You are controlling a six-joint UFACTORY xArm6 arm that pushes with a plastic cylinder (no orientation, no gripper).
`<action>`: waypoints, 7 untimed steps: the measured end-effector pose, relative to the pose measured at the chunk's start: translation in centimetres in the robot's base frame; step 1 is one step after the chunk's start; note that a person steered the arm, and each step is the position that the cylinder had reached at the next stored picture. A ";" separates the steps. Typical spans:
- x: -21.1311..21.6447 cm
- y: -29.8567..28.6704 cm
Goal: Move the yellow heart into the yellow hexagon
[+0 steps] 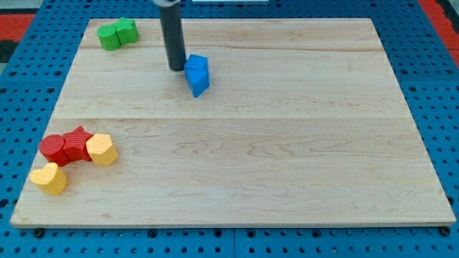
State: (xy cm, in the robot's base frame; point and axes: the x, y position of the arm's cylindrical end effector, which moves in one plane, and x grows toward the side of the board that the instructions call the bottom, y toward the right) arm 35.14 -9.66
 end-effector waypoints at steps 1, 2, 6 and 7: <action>6.0 0.9; 13.3 0.9; 25.9 -20.6; 25.0 -20.3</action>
State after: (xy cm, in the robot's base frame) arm 60.12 -29.95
